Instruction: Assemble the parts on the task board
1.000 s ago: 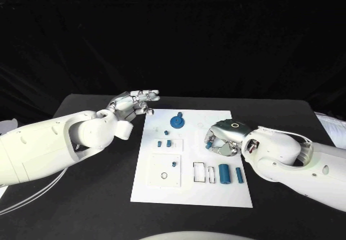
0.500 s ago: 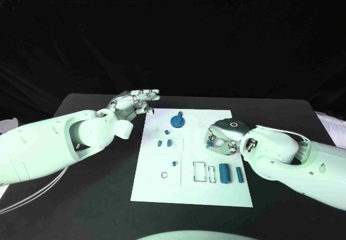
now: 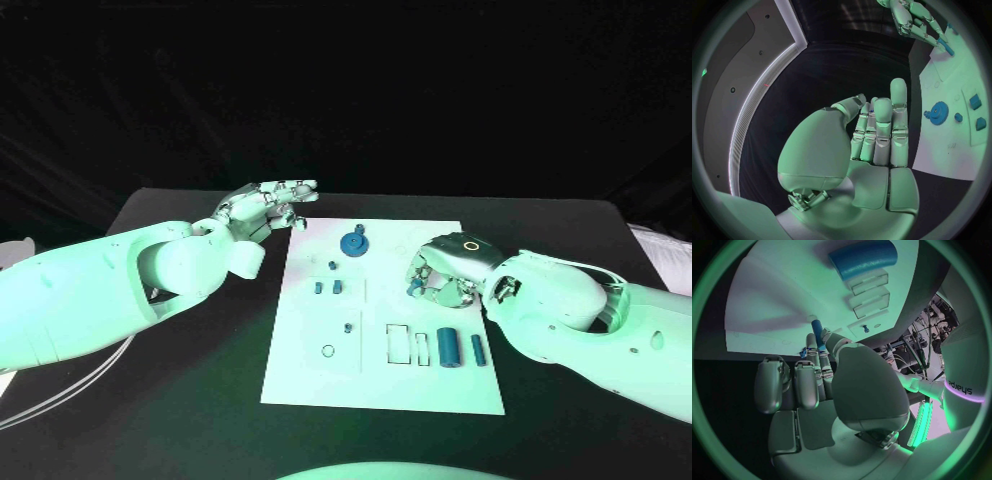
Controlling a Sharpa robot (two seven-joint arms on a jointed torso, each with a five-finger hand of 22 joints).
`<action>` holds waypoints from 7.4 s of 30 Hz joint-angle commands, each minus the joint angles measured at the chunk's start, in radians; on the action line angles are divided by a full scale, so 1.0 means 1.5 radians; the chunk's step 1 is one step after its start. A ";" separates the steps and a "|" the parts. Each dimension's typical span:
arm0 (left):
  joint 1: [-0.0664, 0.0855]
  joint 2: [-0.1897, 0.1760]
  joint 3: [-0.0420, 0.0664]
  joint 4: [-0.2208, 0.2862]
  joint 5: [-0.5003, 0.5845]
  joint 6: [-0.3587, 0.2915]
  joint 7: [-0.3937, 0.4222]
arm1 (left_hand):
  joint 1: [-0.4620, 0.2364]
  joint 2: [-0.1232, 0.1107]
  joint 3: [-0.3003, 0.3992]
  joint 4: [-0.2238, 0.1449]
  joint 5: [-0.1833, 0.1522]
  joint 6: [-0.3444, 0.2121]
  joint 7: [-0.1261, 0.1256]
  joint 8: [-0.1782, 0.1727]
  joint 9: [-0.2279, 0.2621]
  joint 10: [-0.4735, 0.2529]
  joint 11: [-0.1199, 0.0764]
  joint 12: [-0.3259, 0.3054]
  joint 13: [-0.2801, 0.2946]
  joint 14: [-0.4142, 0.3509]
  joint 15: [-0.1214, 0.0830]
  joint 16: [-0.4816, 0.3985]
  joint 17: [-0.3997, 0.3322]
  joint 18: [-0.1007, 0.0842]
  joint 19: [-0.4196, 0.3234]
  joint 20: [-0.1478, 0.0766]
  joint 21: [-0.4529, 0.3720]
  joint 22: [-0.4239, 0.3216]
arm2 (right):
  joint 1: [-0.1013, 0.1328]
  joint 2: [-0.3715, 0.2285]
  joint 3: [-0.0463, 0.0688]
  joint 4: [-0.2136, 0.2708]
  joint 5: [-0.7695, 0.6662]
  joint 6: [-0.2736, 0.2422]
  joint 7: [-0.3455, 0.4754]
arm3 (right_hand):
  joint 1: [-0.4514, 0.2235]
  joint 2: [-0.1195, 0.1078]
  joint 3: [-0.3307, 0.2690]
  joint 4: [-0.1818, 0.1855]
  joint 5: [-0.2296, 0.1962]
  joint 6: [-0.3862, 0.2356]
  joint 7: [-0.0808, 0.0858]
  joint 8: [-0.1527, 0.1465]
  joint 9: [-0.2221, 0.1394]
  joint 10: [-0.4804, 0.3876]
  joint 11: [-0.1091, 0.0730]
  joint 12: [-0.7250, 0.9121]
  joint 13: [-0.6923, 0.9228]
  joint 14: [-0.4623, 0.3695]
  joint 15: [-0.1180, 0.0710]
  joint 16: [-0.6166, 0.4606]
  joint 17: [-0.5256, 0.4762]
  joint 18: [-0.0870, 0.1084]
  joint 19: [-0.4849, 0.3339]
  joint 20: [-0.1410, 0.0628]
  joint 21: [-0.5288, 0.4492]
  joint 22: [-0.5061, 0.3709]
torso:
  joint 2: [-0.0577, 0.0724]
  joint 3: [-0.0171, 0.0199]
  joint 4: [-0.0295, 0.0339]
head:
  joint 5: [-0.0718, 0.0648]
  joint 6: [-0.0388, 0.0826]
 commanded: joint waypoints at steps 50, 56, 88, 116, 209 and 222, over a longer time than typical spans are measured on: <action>0.000 0.006 0.000 -0.001 -0.002 0.020 0.000 | -0.006 0.001 0.000 -0.006 0.003 -0.005 0.001 0.002 0.000 -0.006 -0.001 0.006 0.000 -0.003 0.001 -0.003 -0.002 0.012 -0.004 0.000 -0.005 -0.001 | -0.080 0.163 -0.013 -0.002 0.011 0.025 0.032 | 0.010 0.006 0.011 -0.010 0.002 -0.001 0.006 -0.009 0.016 -0.008 0.008 -0.024 -0.003 0.039 0.001 0.001 -0.003 0.007 -0.003 -0.003 0.000 -0.005 | 0.001 0.0002 -0.0004 | 0.037 -0.020; 0.000 0.006 0.000 -0.001 -0.002 0.020 -0.001 | -0.006 0.001 0.000 -0.006 0.003 -0.005 0.001 0.002 0.000 -0.006 -0.001 0.006 0.000 -0.003 0.001 -0.003 -0.002 0.012 -0.004 0.000 -0.005 -0.001 | -0.079 0.167 -0.013 -0.003 -0.005 0.047 0.016 | 0.010 0.006 0.011 -0.010 0.002 -0.001 0.006 -0.009 0.016 -0.008 0.008 -0.024 -0.003 0.039 0.001 0.001 -0.003 0.007 -0.003 -0.003 0.000 -0.005 | 0.001 -0.0002 0.0000 | 0.037 -0.021; 0.000 0.005 0.000 -0.001 -0.002 0.023 -0.007 | -0.016 0.002 -0.007 -0.003 0.002 -0.006 0.002 0.003 0.000 -0.010 0.000 0.011 0.000 -0.005 0.002 -0.002 -0.006 0.012 -0.005 0.001 -0.007 -0.003 | -0.075 0.162 -0.025 0.014 -0.024 -0.066 0.018 | 0.024 -0.054 -0.212 0.118 0.003 -0.156 0.038 -0.026 -0.013 -0.213 0.051 -0.014 -0.003 0.027 0.039 -0.029 -0.058 0.022 -0.032 0.032 -0.057 -0.082 | 0.001 0.0003 -0.0012 | 0.031 -0.015; 0.000 0.000 -0.005 0.008 -0.010 0.026 -0.007 | -0.015 0.003 -0.007 -0.004 0.002 -0.006 0.001 0.004 0.000 -0.011 -0.001 0.012 0.000 -0.005 0.002 -0.002 -0.007 0.012 -0.005 0.001 -0.007 -0.003 | -0.059 -0.172 -0.023 0.173 0.234 -0.124 -0.204 | -0.108 0.001 -0.324 0.125 0.181 -0.070 -0.012 0.035 0.013 0.106 -0.021 0.626 0.624 0.051 -0.024 0.073 0.067 -0.008 0.031 -0.026 0.053 0.071 | -0.003 -0.0074 -0.0251 | -0.022 0.002; -0.002 0.000 -0.007 0.011 -0.011 0.030 -0.008 | -0.013 0.005 -0.008 -0.007 0.003 -0.007 0.001 0.005 0.000 -0.012 -0.001 0.016 0.000 -0.006 0.002 -0.001 -0.010 0.012 -0.005 0.001 -0.008 -0.005 | -0.088 -0.021 -0.020 0.115 0.256 -0.071 -0.240 | -0.102 0.098 -0.333 0.128 0.202 -0.013 -0.047 0.105 0.140 0.152 -0.054 0.842 0.904 0.061 -0.047 0.117 0.138 -0.021 0.052 -0.046 0.092 0.134 | -0.004 -0.0095 -0.0259 | -0.012 -0.004; -0.002 -0.001 -0.007 0.013 -0.011 0.030 -0.009 | -0.013 0.005 -0.008 -0.007 0.003 -0.007 0.001 0.005 0.000 -0.012 -0.001 0.016 0.000 -0.006 0.002 -0.001 -0.010 0.012 -0.005 0.001 -0.008 -0.005 | -0.088 -0.005 -0.021 0.104 0.229 -0.046 -0.248 | -0.164 0.098 -0.352 0.128 0.219 0.005 -0.054 0.110 0.162 0.157 -0.060 0.842 0.908 0.060 -0.052 0.115 0.135 -0.020 0.051 -0.050 0.090 0.132 | -0.004 -0.0090 -0.0258 | -0.012 -0.006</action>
